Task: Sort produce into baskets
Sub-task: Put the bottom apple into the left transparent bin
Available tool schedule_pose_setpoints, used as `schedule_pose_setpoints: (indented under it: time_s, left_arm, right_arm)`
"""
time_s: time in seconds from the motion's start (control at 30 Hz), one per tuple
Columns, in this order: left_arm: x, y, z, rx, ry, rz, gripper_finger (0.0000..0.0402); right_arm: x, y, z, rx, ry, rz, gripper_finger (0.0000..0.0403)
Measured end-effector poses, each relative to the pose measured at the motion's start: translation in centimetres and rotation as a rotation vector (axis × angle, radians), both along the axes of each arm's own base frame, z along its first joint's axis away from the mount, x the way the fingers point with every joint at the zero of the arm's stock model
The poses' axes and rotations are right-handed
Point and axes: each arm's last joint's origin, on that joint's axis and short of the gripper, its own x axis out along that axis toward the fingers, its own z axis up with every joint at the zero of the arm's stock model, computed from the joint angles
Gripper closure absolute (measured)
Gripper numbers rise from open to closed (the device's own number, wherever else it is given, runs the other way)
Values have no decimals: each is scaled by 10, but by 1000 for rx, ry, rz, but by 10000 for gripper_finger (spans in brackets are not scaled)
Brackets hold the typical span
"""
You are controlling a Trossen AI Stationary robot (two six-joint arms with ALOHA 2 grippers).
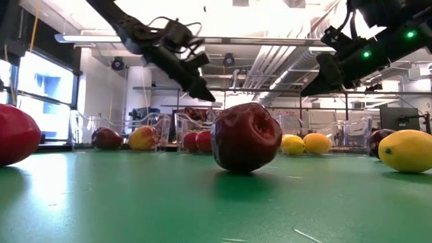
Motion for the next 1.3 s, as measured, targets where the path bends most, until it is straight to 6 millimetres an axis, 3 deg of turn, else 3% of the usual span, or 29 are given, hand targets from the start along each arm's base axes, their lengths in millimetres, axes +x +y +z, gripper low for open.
schedule_pose_setpoints:
  time_s: [0.23,0.5,0.8,1.13,1.3]
  left_arm:
    - [-33,-44,1,-5,-116,-37,325]
    - [-60,-98,-17,-56,-185,-138,328]
    - [-76,-145,-46,-89,-255,-275,328]
    - [-76,-176,-52,-131,-253,-387,328]
    - [-76,-184,-52,-133,-248,-436,328]
  right_arm:
    - [0,0,0,-2,-1,-3,402]
    - [0,1,-1,-11,38,53,402]
    - [6,8,3,7,41,310,401]
    - [26,52,-5,-50,-9,722,318]
    - [38,72,-15,-1,-56,908,320]
